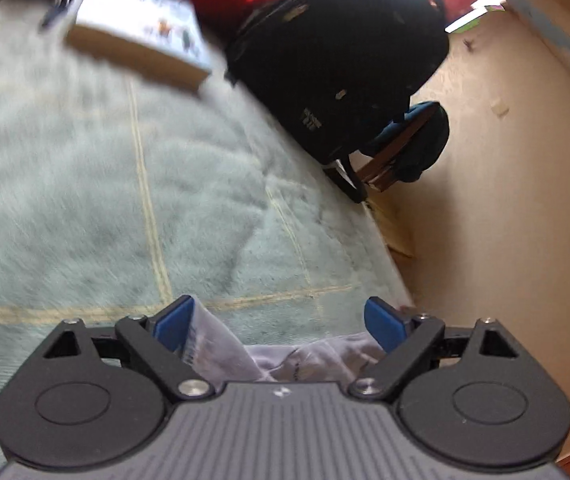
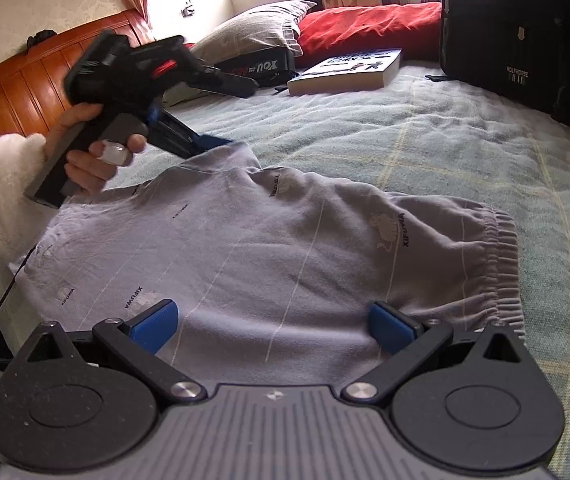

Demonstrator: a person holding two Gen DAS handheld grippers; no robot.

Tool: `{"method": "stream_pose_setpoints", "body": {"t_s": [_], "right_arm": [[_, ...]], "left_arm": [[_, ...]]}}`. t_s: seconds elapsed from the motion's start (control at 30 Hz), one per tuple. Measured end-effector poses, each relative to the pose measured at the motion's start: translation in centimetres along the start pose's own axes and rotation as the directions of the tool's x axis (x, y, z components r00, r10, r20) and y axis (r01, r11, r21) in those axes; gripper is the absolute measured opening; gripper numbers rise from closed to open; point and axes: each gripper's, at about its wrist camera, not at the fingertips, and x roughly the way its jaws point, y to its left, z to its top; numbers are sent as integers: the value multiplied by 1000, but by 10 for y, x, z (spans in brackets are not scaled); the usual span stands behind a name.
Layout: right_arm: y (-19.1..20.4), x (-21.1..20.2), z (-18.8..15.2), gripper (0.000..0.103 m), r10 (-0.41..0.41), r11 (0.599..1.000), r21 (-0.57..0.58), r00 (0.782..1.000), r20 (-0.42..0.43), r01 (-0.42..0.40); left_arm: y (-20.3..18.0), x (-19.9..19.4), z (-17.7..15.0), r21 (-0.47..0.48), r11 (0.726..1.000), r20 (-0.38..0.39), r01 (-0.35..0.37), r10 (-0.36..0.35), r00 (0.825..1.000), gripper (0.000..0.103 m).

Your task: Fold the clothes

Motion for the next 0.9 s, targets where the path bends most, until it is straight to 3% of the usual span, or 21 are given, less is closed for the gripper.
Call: {"method": "stream_pose_setpoints", "body": {"t_s": [0.1, 0.17, 0.3, 0.4, 0.57, 0.67, 0.77, 0.9], "right_arm": [[1, 0, 0, 103, -4, 1000, -4, 1000, 1, 4], [0, -2, 1, 103, -2, 1000, 2, 1000, 4, 2], [-4, -9, 4, 103, -33, 999, 25, 999, 9, 32], [-12, -16, -1, 103, -58, 997, 55, 998, 7, 58], [-9, -24, 3, 103, -99, 993, 71, 995, 5, 99], [1, -32, 18, 103, -109, 993, 41, 993, 48, 107], [10, -32, 40, 103, -97, 995, -5, 989, 116, 98], [-1, 6, 54, 103, -146, 989, 0, 986, 85, 147]], "left_arm": [[-18, -23, 1, 77, 996, 48, -48, 44, 998, 91], [-30, -30, -4, 110, 994, 34, -5, 1, 999, 92], [-39, -31, -37, 199, 974, -77, 105, -92, 993, 93], [-22, -19, -50, 223, 973, -59, -60, 75, 995, 92], [2, -16, -31, 15, 995, 38, -94, 94, 995, 91], [-23, -36, -28, 93, 985, 97, -143, 134, 986, 91], [-53, -58, -38, 153, 950, 128, -274, 256, 958, 92], [-75, -72, -63, 202, 888, 126, -412, 394, 910, 94]]}}
